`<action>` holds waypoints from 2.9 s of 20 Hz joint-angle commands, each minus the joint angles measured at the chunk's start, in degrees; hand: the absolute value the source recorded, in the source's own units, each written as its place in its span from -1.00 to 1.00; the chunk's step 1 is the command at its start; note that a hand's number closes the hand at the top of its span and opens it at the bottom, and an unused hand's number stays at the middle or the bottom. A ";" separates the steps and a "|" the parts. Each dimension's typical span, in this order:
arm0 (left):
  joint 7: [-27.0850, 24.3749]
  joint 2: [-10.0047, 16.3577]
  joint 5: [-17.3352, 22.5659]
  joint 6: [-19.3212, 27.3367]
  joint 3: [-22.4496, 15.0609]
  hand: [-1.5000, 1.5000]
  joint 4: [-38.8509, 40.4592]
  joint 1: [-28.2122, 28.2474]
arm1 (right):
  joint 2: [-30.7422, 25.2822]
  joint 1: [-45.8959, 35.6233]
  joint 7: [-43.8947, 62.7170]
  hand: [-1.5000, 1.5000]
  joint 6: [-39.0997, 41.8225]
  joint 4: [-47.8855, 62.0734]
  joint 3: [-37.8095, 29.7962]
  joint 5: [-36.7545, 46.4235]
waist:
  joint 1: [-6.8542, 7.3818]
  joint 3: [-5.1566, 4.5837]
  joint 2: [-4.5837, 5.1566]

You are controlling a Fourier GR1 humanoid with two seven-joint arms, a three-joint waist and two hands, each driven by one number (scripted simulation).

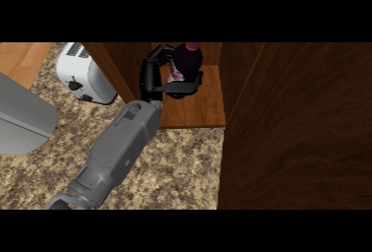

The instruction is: Pick up the wine, place it into the cabinet and close the cabinet

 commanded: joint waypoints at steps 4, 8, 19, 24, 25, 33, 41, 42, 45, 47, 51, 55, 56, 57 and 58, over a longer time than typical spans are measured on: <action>-5.58 -0.20 -0.29 0.89 3.92 1.00 7.90 -4.20 | 0.63 2.51 2.91 -1.00 -0.98 -8.26 0.08 -4.28 | -0.27 -0.01 0.06; -6.54 0.47 0.19 -2.55 7.17 1.00 13.55 -8.81 | 1.16 6.95 -2.23 -1.00 2.90 -6.17 1.26 -3.93 | -1.05 0.03 0.36; -10.31 -0.22 6.50 -7.27 13.85 1.00 18.27 -8.04 | 1.66 3.76 -0.61 -1.00 0.88 -5.19 2.57 -2.29 | -1.69 -0.06 0.73; -11.55 -0.22 6.70 -7.09 14.10 1.00 20.56 -8.78 | 2.03 7.80 -4.31 -1.00 3.08 -4.58 3.15 -2.19 | -1.86 0.02 0.62; -10.39 0.44 5.99 -7.08 14.44 1.00 20.98 -9.62 | 2.09 5.72 -1.86 -1.00 1.11 -4.79 3.53 -1.04 | -1.13 -0.01 0.52; -12.04 0.07 4.73 -3.74 14.33 -1.00 24.65 -11.50 | 1.85 2.73 -2.39 -1.00 0.71 -3.13 3.66 -0.84 | -1.98 -0.01 0.94; -13.81 0.98 2.20 -4.61 12.76 -1.00 26.97 -7.84 | 0.62 0.29 -0.74 -1.00 0.15 -2.68 2.27 -0.96 | -1.31 -0.05 0.84; -13.20 0.99 1.98 -2.51 12.82 -1.00 27.48 -9.76 | 0.86 1.52 -0.67 -1.00 0.57 -3.63 2.62 -2.68 | -2.37 -0.04 1.13; -11.02 1.48 0.63 -2.19 11.84 -1.00 28.14 -11.31 | 1.67 -0.06 -2.32 -1.00 0.13 -0.17 3.62 0.07 | -1.68 -0.04 1.03; -14.39 0.26 0.87 -1.93 12.34 -1.00 27.88 -8.39 | 1.30 -0.59 -1.53 -1.00 -0.04 0.02 3.22 -0.78 | -1.75 -0.06 1.18; -15.00 0.87 1.63 -0.93 13.59 -1.00 27.59 -7.57 | -0.86 3.45 -2.42 -1.00 2.46 -3.26 0.29 -4.00 | -2.35 -0.01 1.06; -17.92 1.27 2.18 -2.73 14.67 -1.00 26.60 -6.45 | 0.96 -0.93 -2.72 -1.00 1.26 -0.01 3.38 -1.99 | -2.11 -0.10 1.51; -15.93 1.29 2.00 -1.45 14.69 -1.00 26.74 -8.62 | 0.51 2.09 -1.51 -1.00 1.49 -3.12 3.45 -2.07 | -2.34 -0.05 1.12; -16.27 0.28 1.81 -1.10 14.58 -1.00 26.78 -9.13 | 0.04 0.11 -1.76 -1.00 1.33 -2.09 1.39 -3.74 | -2.61 -0.05 1.31; -16.20 0.28 1.86 -2.29 14.67 -1.00 26.84 -8.56 | -0.34 1.65 -2.87 -1.00 2.46 -2.32 0.38 -4.95 | -2.67 -0.01 1.26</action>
